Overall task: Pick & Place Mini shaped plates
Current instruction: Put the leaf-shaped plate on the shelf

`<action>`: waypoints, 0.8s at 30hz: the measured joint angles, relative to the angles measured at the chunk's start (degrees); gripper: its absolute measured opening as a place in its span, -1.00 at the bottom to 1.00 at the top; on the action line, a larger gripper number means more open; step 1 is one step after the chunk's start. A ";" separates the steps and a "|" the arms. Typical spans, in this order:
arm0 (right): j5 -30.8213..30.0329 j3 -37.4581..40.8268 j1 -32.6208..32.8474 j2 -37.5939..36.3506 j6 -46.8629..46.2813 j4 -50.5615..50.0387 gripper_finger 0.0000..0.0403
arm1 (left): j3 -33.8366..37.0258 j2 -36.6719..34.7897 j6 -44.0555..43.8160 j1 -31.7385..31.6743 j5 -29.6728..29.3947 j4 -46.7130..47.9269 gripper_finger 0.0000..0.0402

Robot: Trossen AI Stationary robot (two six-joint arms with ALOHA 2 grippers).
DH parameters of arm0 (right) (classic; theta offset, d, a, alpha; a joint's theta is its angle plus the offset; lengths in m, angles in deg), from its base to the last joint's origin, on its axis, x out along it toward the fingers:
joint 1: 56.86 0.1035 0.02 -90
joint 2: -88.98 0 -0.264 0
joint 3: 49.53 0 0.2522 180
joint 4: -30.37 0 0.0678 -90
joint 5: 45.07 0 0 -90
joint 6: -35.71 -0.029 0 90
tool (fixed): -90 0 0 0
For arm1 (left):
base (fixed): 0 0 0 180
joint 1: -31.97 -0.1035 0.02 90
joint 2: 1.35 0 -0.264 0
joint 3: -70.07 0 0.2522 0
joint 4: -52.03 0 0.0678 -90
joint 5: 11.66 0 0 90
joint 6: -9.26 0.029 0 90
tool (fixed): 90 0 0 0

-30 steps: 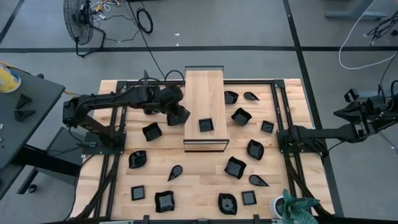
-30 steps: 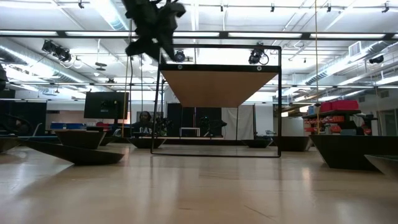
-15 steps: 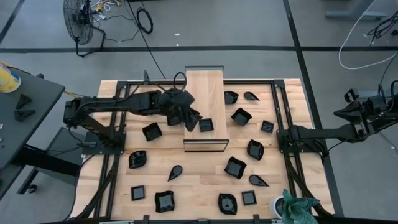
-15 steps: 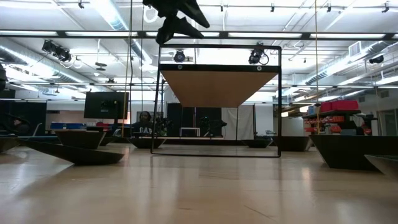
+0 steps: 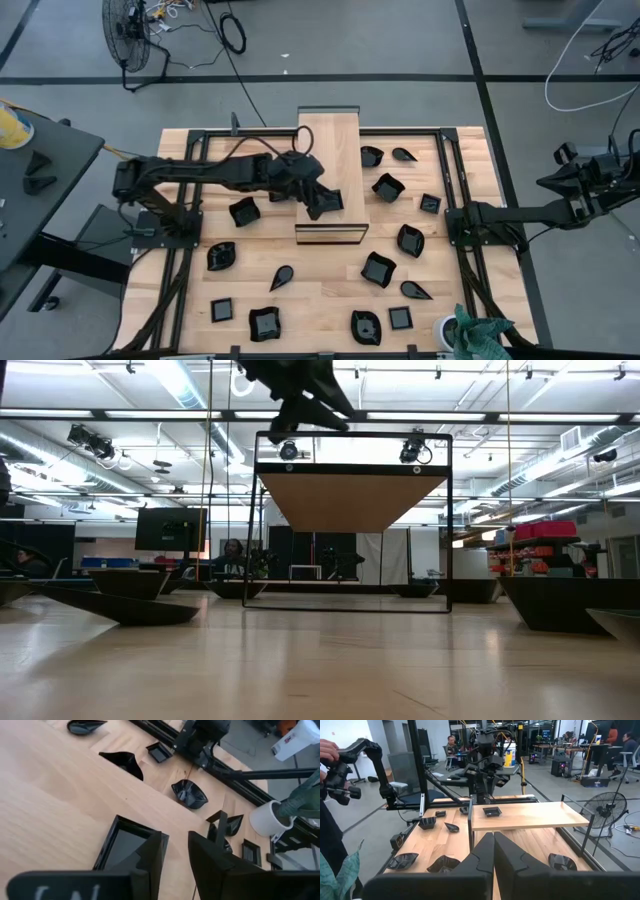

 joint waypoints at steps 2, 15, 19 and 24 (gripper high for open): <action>0.00 0.00 0.00 0.00 0.00 0.00 -0.95 | 0.00 0.29 -0.10 -0.04 0.68 -0.01 -0.53; 0.00 -0.01 0.00 0.00 0.00 0.00 -0.95 | 0.00 0.29 5.54 0.80 -0.89 3.78 -0.53; 0.00 0.00 0.00 0.00 0.00 0.00 -0.95 | 0.00 0.29 5.18 0.79 -0.95 4.59 -0.53; 0.00 0.00 0.00 0.00 0.00 0.00 -0.95 | 0.00 0.29 4.76 0.81 -0.98 5.61 -0.53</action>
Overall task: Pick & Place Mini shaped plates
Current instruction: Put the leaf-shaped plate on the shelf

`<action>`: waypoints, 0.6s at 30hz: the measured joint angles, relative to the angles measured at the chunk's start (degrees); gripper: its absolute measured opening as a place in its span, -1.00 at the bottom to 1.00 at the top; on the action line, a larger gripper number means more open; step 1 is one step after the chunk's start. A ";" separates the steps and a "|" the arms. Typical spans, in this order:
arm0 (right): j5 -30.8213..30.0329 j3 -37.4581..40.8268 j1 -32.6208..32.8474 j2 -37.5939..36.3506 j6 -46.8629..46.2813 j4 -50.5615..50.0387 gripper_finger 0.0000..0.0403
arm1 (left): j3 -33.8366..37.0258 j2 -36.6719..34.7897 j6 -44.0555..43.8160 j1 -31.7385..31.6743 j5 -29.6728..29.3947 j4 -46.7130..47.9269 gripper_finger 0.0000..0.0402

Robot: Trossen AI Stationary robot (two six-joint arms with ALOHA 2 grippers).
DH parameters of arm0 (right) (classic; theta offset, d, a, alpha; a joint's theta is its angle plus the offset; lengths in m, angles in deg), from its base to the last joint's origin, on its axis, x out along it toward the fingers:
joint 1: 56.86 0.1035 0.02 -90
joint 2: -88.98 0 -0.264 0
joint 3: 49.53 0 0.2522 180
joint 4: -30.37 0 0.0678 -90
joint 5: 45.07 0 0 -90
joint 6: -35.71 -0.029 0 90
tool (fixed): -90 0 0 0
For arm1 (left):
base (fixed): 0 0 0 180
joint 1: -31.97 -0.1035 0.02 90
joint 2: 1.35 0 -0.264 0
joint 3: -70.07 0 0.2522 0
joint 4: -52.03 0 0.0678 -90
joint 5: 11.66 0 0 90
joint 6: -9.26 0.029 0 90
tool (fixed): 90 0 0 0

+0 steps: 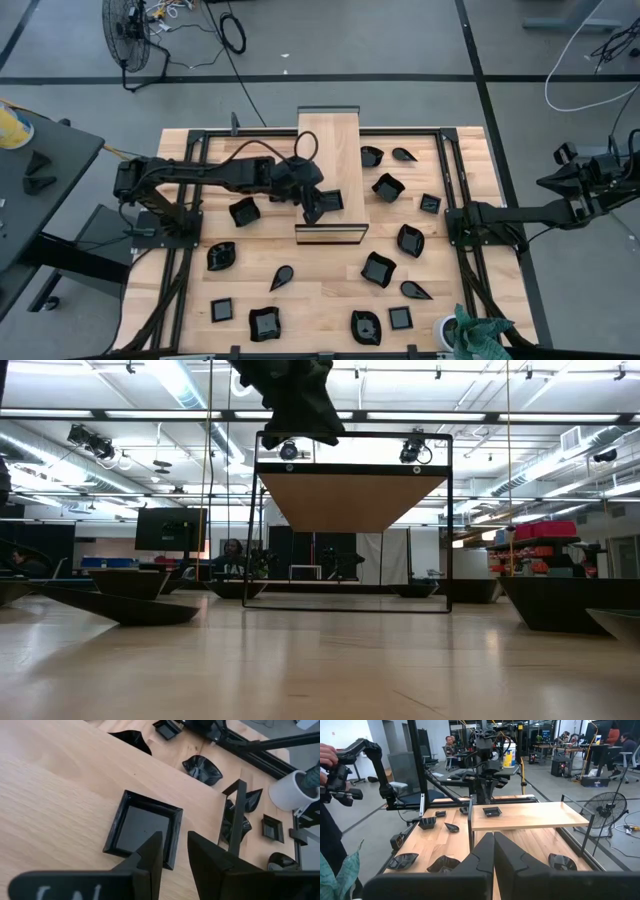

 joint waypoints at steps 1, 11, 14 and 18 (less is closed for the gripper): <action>0.00 0.01 0.00 0.00 0.00 0.00 -0.95 | 0.00 0.00 -0.30 0.00 -0.11 0.20 -0.53; -0.01 0.00 0.00 0.00 0.00 0.00 -0.95 | -0.04 -3.68 -1.77 -2.19 -1.62 11.12 -0.53; 0.00 0.03 0.00 0.00 0.00 0.05 -0.95 | -0.05 -5.73 -1.82 -3.15 -5.07 14.41 -0.53; -0.01 -0.02 0.00 0.00 0.00 0.23 -0.95 | -0.04 -8.10 -2.30 -4.67 -9.74 20.59 -0.53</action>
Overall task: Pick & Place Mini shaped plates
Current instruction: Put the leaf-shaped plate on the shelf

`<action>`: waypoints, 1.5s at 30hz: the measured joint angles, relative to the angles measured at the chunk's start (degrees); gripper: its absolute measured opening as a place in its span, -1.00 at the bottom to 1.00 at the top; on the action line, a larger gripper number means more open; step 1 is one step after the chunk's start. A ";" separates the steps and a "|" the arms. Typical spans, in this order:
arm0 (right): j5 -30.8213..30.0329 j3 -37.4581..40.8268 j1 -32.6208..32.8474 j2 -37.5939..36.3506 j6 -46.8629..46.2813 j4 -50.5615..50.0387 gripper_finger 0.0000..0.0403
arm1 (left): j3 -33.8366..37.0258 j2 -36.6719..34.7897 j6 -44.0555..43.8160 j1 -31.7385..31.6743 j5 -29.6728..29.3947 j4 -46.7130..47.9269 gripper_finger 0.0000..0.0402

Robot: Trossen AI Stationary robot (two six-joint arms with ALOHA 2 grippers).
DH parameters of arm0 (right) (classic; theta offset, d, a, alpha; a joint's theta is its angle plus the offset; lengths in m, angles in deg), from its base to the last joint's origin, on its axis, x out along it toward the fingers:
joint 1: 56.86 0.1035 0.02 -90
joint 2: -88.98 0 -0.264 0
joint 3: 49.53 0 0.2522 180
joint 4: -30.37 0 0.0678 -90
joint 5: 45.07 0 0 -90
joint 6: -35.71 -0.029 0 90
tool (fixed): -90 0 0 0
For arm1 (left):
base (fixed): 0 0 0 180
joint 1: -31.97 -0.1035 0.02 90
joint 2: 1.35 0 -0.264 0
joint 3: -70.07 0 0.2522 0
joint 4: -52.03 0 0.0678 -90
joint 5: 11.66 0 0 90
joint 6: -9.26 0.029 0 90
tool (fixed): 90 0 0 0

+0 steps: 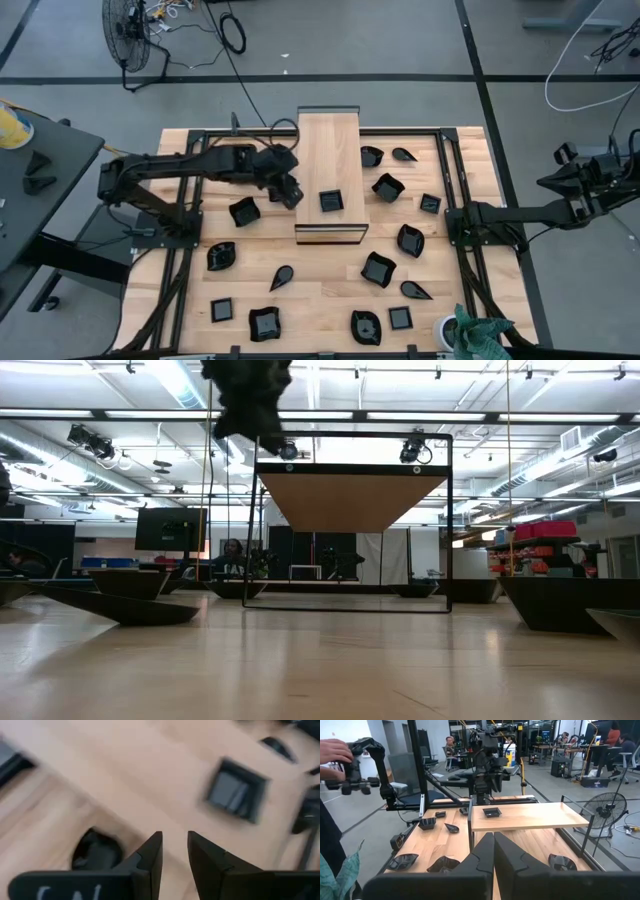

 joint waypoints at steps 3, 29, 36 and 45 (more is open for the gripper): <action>0.01 0.00 0.00 0.00 0.00 0.03 -0.95 | 0.00 -1.45 -1.97 -1.54 -3.61 6.15 -0.53; 0.01 0.00 0.00 0.00 0.00 0.16 -0.95 | 0.02 -0.66 0.28 -15.26 -2.10 17.43 0.03; 0.01 0.00 0.00 0.00 0.00 0.15 -0.95 | 0.02 2.59 5.71 -18.63 0.26 16.97 0.13; 0.01 0.01 0.00 0.00 0.00 0.15 -0.95 | 1.34 5.49 8.73 -21.92 4.54 15.44 0.08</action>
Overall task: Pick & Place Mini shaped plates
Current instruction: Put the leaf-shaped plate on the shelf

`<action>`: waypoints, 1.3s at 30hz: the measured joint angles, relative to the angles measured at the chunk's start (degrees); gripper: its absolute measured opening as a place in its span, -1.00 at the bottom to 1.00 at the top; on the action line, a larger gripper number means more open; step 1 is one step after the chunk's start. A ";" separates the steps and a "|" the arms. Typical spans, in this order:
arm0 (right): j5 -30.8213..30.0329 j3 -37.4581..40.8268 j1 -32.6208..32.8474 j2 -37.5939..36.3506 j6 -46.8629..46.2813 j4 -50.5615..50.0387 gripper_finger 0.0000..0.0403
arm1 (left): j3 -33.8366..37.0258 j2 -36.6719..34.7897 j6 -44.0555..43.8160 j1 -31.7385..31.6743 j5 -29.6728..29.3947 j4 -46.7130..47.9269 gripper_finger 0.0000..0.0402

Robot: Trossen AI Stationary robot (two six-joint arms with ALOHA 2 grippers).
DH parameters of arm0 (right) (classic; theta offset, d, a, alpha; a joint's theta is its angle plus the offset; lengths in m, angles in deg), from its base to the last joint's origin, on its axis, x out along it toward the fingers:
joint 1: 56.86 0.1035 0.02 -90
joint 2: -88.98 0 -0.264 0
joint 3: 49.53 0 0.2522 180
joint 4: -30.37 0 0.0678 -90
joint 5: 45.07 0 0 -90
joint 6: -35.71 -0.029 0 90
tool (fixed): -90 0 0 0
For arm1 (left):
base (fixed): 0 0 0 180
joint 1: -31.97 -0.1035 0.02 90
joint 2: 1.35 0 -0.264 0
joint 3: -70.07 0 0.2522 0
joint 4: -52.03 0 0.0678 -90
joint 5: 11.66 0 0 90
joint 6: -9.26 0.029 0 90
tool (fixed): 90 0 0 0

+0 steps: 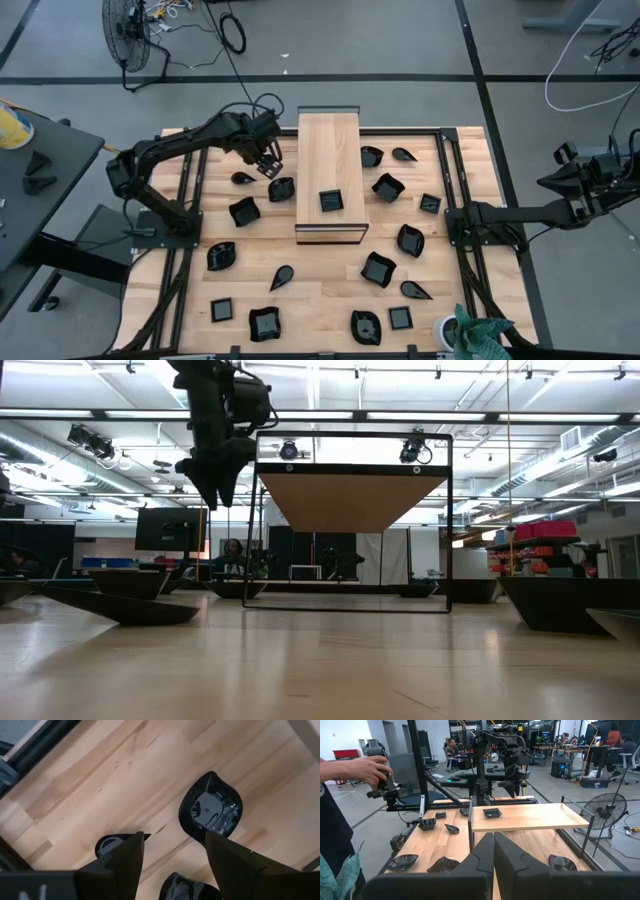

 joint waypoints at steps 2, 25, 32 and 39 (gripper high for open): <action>0.00 0.01 0.00 0.00 0.00 0.00 -0.95 | 1.91 -0.01 -0.15 -0.34 1.21 -1.54 0.08; 0.00 -0.01 0.00 0.00 0.00 -0.01 -0.95 | 21.08 -0.03 -2.28 -3.23 9.68 -26.33 0.08; 0.00 0.00 0.00 0.00 0.00 0.00 -0.95 | 25.36 -0.03 -2.23 -4.07 10.87 -32.32 0.07; 0.00 0.01 0.00 0.00 0.00 -0.01 -0.95 | 28.47 -0.03 -2.29 -4.10 11.75 -35.23 0.04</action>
